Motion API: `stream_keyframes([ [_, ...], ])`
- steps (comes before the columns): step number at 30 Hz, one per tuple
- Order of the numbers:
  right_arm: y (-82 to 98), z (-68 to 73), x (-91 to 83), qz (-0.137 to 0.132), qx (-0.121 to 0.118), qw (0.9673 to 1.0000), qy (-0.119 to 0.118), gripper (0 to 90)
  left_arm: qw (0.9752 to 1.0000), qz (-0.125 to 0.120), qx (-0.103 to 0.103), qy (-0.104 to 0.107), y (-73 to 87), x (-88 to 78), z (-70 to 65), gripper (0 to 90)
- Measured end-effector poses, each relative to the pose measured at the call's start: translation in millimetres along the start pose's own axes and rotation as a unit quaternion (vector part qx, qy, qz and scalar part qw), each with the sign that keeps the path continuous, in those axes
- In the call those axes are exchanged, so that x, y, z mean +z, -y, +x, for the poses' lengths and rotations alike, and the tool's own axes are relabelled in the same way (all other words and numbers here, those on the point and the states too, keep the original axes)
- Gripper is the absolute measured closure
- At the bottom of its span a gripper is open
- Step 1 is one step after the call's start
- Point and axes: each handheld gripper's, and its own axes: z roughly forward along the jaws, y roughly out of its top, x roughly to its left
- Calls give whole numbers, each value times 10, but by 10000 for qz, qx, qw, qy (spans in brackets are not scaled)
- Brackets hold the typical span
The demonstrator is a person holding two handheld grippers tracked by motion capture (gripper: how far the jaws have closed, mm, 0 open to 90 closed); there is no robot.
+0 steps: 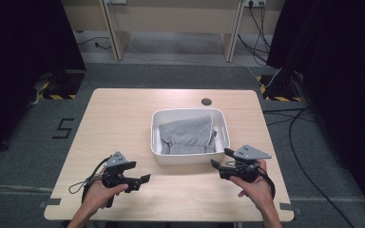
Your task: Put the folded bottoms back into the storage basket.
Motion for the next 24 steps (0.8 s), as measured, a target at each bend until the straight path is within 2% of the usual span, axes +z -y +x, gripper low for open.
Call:
stream_keyframes([
  [1, 31, -6, -2, 30, -69, 10000, 8, 313, 10000, -7, -14, -8, 8, -7, 4, 170],
  [6, 152, -49, -30, 69, 51, 9999, 110, 313, 10000, 21, -42, -30, 48, 10, 19, 170],
  [13, 223, -59, -114, 57, 108, 9998, 163, 313, 9999, 59, 14, -94, 102, 13, 15, 170],
  [24, 336, -34, -112, 100, 84, 9998, 154, 302, 9999, 48, 82, -128, 255, 9, 22, 169],
])
